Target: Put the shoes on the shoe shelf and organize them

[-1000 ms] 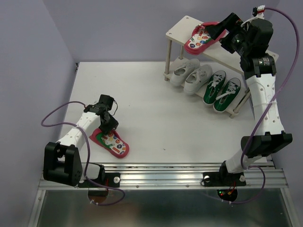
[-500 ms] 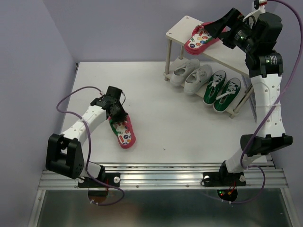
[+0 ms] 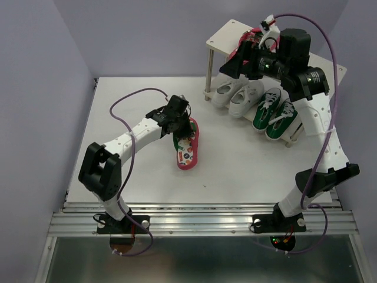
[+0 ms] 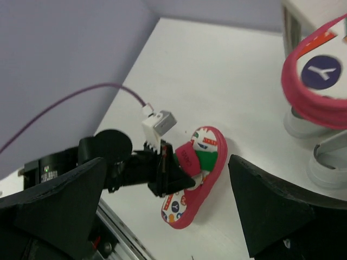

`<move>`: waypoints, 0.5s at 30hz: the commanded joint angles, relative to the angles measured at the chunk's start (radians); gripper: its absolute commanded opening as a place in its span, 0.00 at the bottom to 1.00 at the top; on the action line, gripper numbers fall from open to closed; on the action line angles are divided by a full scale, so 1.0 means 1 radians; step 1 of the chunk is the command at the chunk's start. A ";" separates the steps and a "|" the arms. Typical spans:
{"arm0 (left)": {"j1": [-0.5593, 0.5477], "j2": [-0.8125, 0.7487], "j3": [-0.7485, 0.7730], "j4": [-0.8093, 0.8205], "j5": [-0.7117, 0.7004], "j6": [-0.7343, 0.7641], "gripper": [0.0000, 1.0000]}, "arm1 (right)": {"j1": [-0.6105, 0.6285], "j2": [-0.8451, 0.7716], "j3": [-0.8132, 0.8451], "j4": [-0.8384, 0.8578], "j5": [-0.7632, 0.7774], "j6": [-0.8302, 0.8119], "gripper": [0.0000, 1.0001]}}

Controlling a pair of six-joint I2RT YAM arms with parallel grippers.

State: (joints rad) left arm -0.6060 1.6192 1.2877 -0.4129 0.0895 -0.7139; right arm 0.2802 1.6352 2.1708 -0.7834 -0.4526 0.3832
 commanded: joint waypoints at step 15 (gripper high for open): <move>-0.018 0.125 0.252 -0.047 0.084 -0.048 0.72 | 0.234 -0.371 -0.808 0.190 0.160 -0.015 1.00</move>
State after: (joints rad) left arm -0.6392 1.8393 1.4967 -0.4500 0.1360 -0.7773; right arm 0.5182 1.3903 1.4364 -0.8116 -0.3408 0.3092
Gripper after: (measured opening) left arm 0.723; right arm 0.998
